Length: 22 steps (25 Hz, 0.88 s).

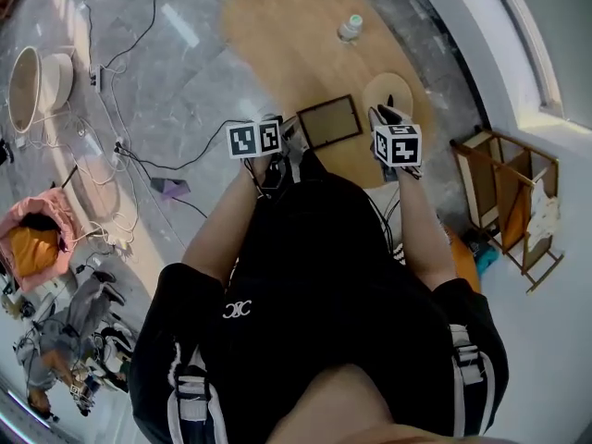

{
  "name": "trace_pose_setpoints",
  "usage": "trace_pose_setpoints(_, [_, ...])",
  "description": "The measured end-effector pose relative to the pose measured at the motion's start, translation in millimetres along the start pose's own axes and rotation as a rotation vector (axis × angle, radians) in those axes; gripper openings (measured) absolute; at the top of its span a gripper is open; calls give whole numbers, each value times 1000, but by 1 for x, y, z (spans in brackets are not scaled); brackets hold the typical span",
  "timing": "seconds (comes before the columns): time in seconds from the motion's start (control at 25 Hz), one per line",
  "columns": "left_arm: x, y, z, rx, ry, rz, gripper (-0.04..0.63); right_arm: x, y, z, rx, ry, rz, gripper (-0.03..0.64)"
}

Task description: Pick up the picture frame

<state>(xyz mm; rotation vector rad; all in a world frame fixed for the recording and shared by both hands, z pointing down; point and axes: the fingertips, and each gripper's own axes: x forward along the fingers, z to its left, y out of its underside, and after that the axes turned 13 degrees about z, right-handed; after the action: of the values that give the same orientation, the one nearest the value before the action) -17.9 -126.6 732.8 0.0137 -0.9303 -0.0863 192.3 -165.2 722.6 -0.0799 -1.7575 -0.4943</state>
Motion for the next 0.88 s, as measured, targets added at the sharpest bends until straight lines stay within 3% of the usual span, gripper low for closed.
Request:
trace_pose_setpoints(0.12, [22, 8, 9, -57, 7, 1, 206, 36, 15, 2, -29, -31, 54, 94])
trace_pose_setpoints(0.32, [53, 15, 26, -83, -16, -9, 206, 94, 36, 2, -31, -16, 106, 93])
trace_pose_setpoints(0.64, [124, 28, 95, -193, -168, 28, 204, 185, 69, -19, 39, 105, 189, 94])
trace_pose_setpoints(0.88, [176, 47, 111, -166, -232, 82, 192, 232, 94, -31, 44, 171, 232, 94])
